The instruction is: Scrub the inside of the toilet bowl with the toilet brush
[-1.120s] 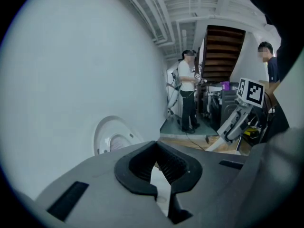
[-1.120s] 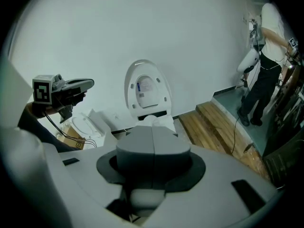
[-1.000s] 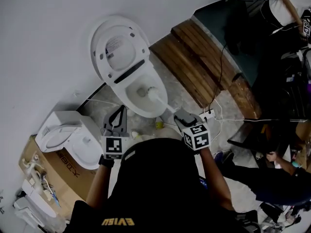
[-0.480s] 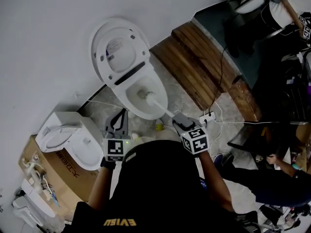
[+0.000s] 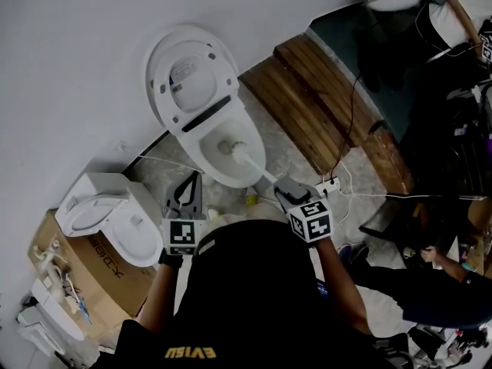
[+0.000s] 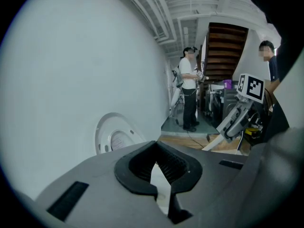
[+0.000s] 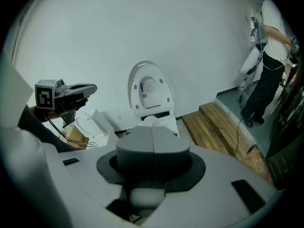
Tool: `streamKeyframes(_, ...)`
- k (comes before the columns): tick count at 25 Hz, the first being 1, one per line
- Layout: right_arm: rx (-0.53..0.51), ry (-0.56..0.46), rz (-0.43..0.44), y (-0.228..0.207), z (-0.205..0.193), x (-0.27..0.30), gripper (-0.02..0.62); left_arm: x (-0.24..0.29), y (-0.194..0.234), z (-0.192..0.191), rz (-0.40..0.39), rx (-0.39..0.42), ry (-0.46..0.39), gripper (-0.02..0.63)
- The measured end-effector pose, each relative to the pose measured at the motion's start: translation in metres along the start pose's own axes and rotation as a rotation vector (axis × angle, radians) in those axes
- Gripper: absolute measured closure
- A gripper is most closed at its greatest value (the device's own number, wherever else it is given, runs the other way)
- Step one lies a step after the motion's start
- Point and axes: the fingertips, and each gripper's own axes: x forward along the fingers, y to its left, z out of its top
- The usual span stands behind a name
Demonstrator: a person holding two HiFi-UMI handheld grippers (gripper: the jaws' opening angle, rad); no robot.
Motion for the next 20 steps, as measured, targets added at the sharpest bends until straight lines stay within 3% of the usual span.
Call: streamKeyframes(20, -0.031, 0.019, 0.027, 0.004, 0.000, 0.004, 0.437, -0.012, 0.002, -0.007, 0.041, 0.001, 0.031, 0.588)
